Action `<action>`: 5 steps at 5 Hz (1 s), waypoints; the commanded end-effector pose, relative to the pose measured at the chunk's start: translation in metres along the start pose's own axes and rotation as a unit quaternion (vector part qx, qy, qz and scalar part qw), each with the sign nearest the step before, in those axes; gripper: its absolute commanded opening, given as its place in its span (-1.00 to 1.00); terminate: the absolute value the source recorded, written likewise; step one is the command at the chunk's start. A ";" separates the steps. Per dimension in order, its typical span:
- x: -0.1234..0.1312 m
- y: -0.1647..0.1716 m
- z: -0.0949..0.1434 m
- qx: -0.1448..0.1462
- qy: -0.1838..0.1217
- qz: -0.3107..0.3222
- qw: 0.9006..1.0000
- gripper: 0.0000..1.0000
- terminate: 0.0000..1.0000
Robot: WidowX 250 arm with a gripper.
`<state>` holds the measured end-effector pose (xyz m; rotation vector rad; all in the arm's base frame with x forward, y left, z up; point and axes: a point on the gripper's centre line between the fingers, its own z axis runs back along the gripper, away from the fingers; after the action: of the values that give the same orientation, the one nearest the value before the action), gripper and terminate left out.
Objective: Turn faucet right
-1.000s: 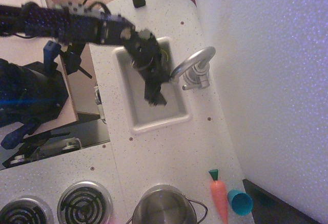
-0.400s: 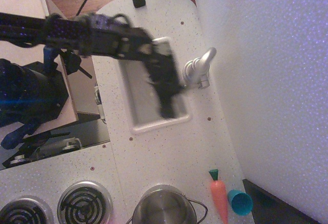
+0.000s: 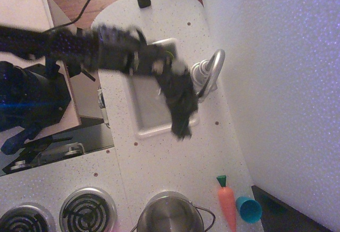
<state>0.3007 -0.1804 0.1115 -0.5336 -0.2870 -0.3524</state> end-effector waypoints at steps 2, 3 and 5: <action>-0.001 -0.012 0.005 0.011 0.000 0.037 0.999 1.00 -1.00; -0.006 -0.006 0.016 0.035 -0.115 0.112 0.986 1.00 -1.00; 0.005 0.005 -0.019 0.019 -0.181 0.015 0.983 1.00 -1.00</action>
<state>0.3040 -0.1919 0.0838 -0.5444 -0.6063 -0.2738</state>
